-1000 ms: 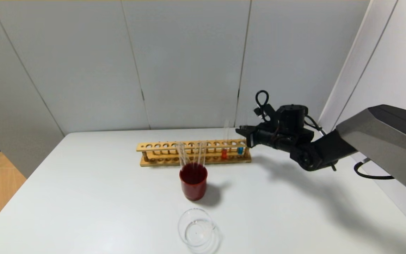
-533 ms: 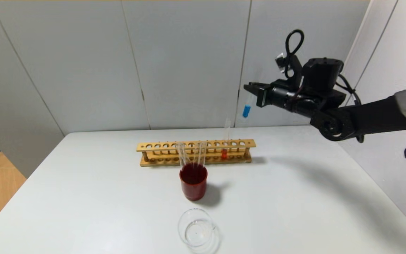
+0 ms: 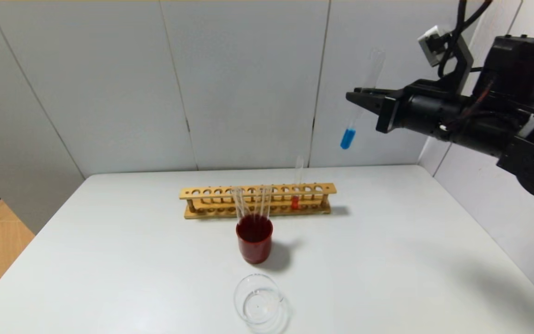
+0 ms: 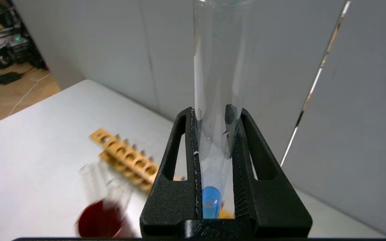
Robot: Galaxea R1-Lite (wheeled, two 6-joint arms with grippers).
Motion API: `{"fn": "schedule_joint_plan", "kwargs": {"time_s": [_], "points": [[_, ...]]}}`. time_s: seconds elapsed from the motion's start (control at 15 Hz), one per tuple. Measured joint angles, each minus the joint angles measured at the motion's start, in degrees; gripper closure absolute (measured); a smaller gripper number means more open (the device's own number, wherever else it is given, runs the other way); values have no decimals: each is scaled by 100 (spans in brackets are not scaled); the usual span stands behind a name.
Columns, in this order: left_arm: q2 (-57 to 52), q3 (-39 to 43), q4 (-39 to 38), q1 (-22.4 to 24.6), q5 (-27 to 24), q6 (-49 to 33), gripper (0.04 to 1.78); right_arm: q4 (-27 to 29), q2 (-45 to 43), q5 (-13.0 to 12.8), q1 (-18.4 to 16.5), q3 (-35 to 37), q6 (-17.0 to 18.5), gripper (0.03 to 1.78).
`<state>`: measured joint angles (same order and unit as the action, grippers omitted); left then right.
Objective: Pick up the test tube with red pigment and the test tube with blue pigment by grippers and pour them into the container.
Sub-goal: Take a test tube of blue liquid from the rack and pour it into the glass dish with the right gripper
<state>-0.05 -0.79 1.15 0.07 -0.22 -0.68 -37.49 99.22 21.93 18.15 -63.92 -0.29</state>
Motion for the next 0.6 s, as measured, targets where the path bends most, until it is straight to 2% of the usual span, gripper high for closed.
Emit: {"fn": "schedule_joint_plan", "kwargs": {"time_s": [0.2,0.4,0.6], "points": [[0,0,0,0,1,0,7,0,-919,-63,461,1143,-163,147],[0,0,0,0,0,2,7,-24,-1598,-210,998,2276,-646,147],[0,0,1,0,0,2,7,-44,-1942,-251,1267,3112,-1156,147]]}}
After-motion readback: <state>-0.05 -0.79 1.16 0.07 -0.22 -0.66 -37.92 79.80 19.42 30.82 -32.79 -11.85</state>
